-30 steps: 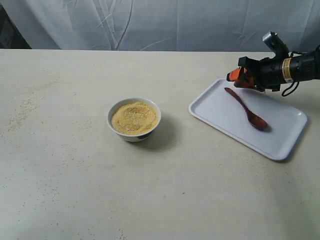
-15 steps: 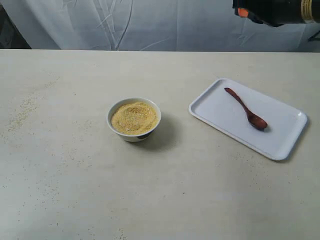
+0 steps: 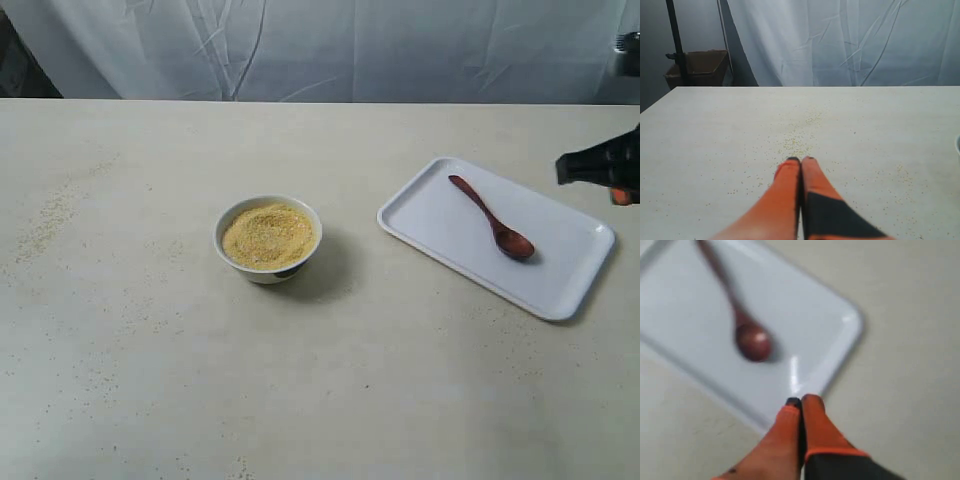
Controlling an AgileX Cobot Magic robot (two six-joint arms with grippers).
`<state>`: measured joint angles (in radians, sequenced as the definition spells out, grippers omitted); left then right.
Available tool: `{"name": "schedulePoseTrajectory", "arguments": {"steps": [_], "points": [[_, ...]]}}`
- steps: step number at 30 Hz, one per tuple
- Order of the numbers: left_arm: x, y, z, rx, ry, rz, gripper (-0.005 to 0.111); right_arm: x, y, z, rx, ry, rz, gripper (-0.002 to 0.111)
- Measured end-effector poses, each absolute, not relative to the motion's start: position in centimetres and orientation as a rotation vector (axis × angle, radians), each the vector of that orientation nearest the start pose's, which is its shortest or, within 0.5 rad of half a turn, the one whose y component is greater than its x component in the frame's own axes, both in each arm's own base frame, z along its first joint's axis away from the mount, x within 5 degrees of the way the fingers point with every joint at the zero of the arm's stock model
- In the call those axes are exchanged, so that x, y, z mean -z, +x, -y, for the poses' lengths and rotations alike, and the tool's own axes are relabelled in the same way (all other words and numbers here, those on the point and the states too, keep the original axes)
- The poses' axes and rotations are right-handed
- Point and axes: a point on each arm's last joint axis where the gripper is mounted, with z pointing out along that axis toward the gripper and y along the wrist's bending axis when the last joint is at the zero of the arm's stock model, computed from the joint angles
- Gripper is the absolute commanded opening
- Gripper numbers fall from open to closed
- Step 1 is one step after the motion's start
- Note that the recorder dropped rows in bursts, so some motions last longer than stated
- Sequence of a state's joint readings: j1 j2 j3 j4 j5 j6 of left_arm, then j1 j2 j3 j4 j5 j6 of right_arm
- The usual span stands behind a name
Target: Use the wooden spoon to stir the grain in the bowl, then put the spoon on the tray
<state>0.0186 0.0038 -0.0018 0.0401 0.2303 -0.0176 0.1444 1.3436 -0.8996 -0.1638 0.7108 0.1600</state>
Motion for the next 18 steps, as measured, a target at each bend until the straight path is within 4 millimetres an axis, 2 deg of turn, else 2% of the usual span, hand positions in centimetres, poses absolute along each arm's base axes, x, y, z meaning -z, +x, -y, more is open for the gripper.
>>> {"name": "schedulePoseTrajectory", "arguments": {"steps": [2,4,7,9,12,18], "points": [[-19.3,5.6,-0.2,-0.037,-0.004,-1.716,0.000,-27.1,25.1,-3.7,-0.055,-0.215,-2.586,-0.001],[-19.3,5.6,-0.2,-0.037,-0.004,-1.716,0.000,-28.4,24.3,-4.1,-0.113,-0.275,-2.507,-0.001],[-19.3,5.6,-0.2,-0.037,-0.004,-1.716,0.000,-30.2,22.2,-4.0,-0.131,-0.291,-2.334,-0.001],[-19.3,5.6,-0.2,-0.037,-0.004,-1.716,0.000,-30.7,20.5,-3.7,-0.124,-0.282,-2.227,-0.001],[-19.3,5.6,-0.2,-0.037,-0.004,-1.716,0.000,-30.6,17.5,-3.1,-0.110,-0.254,-2.071,-0.001],[-19.3,5.6,-0.2,-0.037,-0.004,-1.716,0.000,-28.3,12.0,-2.1,-0.074,-0.243,-1.892,-0.001]]}}
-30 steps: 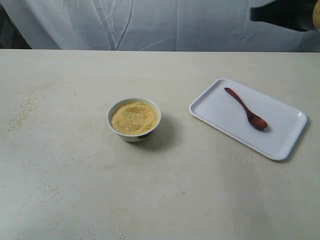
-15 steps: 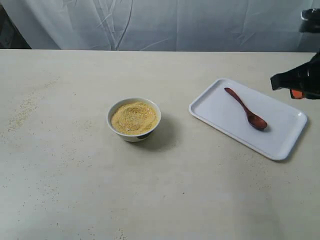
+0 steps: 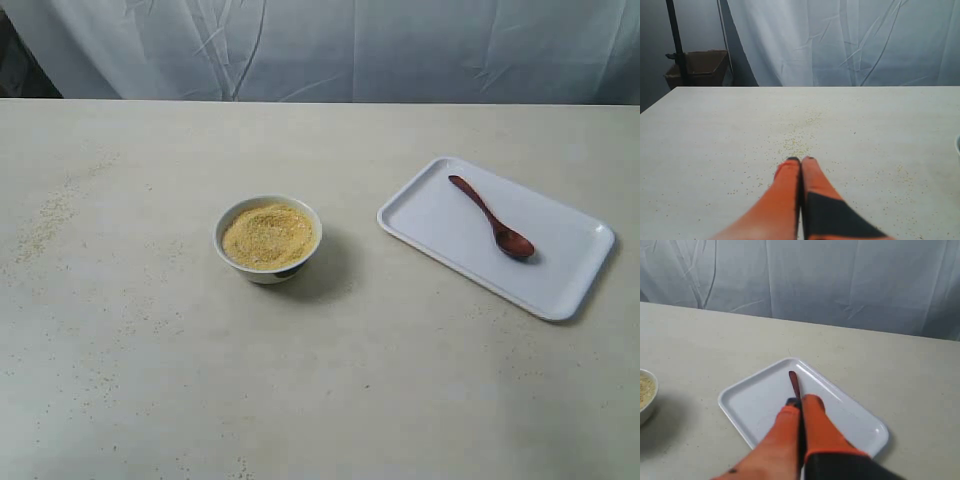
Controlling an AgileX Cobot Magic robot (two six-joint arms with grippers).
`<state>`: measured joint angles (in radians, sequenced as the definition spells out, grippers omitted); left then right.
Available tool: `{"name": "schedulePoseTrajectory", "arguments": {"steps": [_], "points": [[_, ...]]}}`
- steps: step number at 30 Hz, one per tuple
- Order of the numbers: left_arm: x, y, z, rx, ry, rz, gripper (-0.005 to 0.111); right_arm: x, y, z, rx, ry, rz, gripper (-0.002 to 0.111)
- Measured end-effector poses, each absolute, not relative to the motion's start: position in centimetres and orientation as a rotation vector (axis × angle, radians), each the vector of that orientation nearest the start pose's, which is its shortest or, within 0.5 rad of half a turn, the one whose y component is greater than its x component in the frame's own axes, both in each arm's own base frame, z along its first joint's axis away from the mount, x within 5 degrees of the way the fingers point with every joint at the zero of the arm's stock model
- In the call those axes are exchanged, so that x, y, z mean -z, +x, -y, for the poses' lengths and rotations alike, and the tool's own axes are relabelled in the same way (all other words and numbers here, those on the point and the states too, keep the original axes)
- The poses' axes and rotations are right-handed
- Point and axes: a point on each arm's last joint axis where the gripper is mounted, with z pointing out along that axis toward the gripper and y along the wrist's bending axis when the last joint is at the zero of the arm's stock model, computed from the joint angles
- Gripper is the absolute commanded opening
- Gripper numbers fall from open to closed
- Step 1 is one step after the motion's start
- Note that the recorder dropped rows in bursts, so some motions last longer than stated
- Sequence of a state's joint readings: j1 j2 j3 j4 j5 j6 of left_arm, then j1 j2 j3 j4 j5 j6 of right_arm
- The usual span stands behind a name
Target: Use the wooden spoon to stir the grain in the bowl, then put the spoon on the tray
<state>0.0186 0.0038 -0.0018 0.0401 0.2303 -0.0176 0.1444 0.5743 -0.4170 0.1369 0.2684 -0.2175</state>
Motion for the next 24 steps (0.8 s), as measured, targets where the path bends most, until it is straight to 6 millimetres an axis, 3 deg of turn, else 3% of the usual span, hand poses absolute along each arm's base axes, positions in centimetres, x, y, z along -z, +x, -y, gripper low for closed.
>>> {"name": "schedulePoseTrajectory", "arguments": {"steps": [7,24], "points": [[-19.3,5.6,-0.2,-0.037,-0.004,-1.716,0.000,-28.1,8.5,-1.7,-0.084,-0.244,-1.816,-0.001],[-19.3,5.6,-0.2,-0.037,-0.004,-1.716,0.000,-29.3,4.2,-0.7,-0.030,-0.101,-1.588,-0.001]]}}
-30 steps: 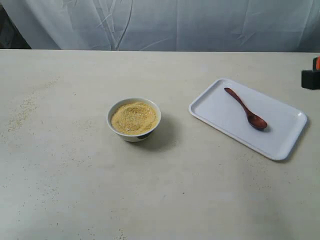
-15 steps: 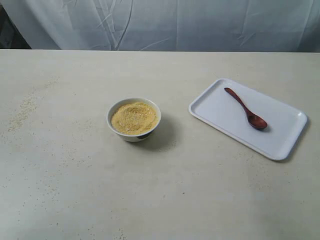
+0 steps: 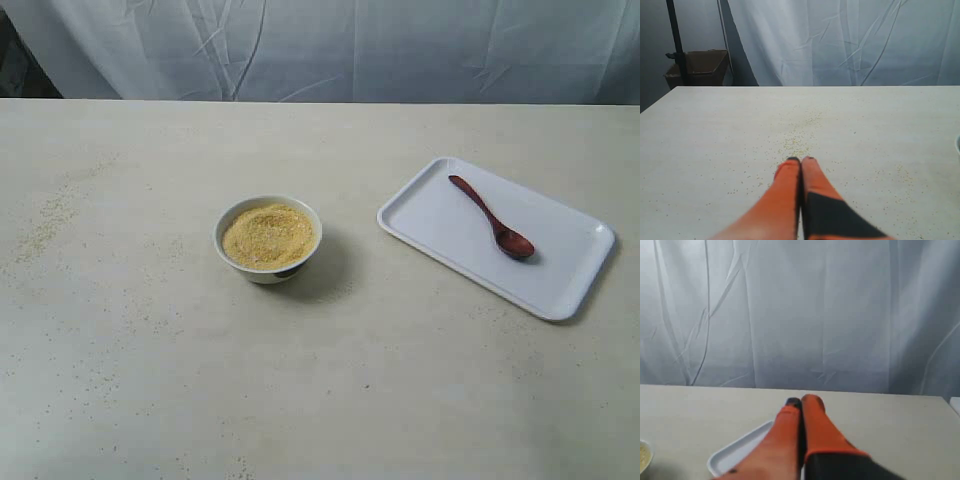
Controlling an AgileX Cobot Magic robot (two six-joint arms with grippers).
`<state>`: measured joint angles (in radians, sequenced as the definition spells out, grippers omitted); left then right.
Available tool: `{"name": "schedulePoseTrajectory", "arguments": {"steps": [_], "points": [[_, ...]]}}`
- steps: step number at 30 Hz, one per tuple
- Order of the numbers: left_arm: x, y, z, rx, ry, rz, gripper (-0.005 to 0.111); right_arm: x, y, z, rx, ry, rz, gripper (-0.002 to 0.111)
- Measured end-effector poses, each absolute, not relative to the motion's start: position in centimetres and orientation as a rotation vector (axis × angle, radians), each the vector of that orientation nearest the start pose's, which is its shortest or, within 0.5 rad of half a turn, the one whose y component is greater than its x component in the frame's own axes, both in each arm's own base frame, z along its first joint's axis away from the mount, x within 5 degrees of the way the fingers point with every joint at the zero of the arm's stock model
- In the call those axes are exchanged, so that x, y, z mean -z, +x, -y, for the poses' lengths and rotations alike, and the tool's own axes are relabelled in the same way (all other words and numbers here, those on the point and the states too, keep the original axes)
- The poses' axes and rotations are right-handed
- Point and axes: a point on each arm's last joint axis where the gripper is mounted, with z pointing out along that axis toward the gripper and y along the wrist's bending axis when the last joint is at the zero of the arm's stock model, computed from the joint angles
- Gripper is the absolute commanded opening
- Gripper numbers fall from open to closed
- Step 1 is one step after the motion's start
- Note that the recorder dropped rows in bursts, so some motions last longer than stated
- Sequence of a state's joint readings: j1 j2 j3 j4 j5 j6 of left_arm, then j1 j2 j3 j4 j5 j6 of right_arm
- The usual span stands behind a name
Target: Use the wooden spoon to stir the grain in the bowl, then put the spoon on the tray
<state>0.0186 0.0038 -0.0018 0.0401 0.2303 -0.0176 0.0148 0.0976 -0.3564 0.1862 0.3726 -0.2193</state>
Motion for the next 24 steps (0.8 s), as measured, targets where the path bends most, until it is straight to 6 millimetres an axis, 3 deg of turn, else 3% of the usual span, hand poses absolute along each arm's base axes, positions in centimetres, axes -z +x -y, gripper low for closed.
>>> {"name": "schedulePoseTrajectory", "arguments": {"steps": [5,18,24], "points": [[-19.3,5.6,-0.2,-0.037,-0.004,-1.716,0.000,-29.5,3.3,-0.5,0.013,-0.058,-1.536,-0.001],[-19.3,5.6,-0.2,-0.037,-0.004,-1.716,0.000,-29.4,3.2,-0.5,0.017,-0.052,-1.525,-0.001],[-19.3,5.6,-0.2,-0.037,-0.004,-1.716,0.000,-27.0,3.8,-0.3,0.066,-0.074,-1.585,-0.001]]}}
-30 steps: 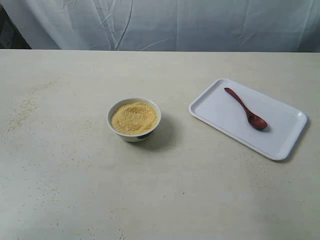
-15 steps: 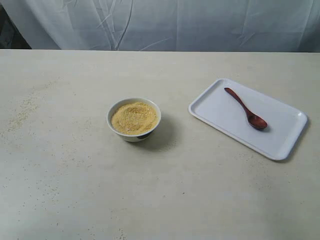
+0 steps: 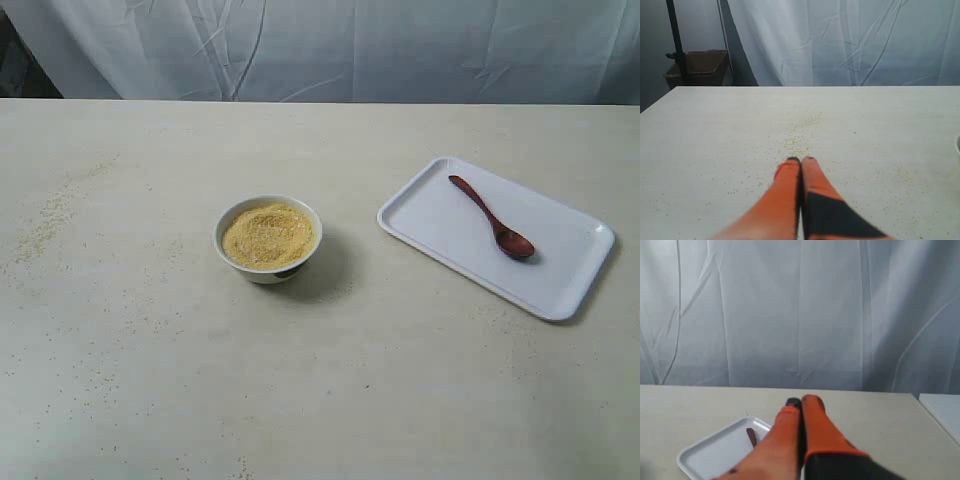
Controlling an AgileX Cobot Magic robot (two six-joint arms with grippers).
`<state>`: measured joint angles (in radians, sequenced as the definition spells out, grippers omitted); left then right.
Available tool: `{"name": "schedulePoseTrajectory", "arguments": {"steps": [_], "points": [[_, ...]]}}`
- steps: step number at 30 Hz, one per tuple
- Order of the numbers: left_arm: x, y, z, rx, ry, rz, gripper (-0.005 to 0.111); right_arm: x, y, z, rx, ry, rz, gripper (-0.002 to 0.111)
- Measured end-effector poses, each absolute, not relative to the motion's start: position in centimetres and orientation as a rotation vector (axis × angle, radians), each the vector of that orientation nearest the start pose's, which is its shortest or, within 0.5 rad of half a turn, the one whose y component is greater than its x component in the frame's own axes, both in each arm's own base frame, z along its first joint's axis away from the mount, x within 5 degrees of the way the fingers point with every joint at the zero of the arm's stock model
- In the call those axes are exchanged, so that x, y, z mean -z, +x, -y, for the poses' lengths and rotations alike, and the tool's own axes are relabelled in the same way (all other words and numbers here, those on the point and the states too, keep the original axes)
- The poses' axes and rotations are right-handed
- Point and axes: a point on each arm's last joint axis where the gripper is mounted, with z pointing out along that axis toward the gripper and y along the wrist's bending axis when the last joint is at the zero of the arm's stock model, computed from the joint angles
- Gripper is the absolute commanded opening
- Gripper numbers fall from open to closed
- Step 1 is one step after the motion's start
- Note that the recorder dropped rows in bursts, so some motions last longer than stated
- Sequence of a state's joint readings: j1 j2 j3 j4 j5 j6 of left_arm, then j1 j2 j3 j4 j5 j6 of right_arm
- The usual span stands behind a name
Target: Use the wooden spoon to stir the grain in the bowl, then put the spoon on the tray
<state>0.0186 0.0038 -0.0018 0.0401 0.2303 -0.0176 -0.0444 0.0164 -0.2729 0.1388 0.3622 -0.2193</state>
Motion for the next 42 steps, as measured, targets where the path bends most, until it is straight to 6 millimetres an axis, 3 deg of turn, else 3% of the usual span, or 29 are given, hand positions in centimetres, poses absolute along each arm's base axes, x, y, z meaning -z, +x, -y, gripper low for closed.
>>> {"name": "schedulePoseTrajectory", "arguments": {"steps": [3,8,13,18,20,42], "points": [[-19.3,5.6,-0.2,-0.037,-0.004,-1.716,0.000,-25.2,4.2,-0.2,0.060,-0.066,-1.634,-0.001],[-19.3,5.6,-0.2,-0.037,-0.004,-1.716,0.000,-24.6,4.3,-0.2,-0.022,0.029,-1.651,-0.001],[-19.3,5.6,-0.2,-0.037,-0.004,-1.716,0.000,-23.9,4.6,0.2,0.098,-0.028,-1.659,-0.001],[-19.3,5.6,-0.2,-0.037,-0.004,-1.716,0.000,-19.6,5.4,0.3,0.112,-0.040,-1.745,-0.001],[-19.3,5.6,-0.2,-0.037,-0.004,-1.716,0.000,-18.9,5.5,0.3,0.113,-0.042,-1.770,-0.001],[-19.3,5.6,-0.2,-0.037,-0.004,-1.716,0.000,-18.6,5.4,0.3,0.114,-0.044,-1.797,-0.001]]}}
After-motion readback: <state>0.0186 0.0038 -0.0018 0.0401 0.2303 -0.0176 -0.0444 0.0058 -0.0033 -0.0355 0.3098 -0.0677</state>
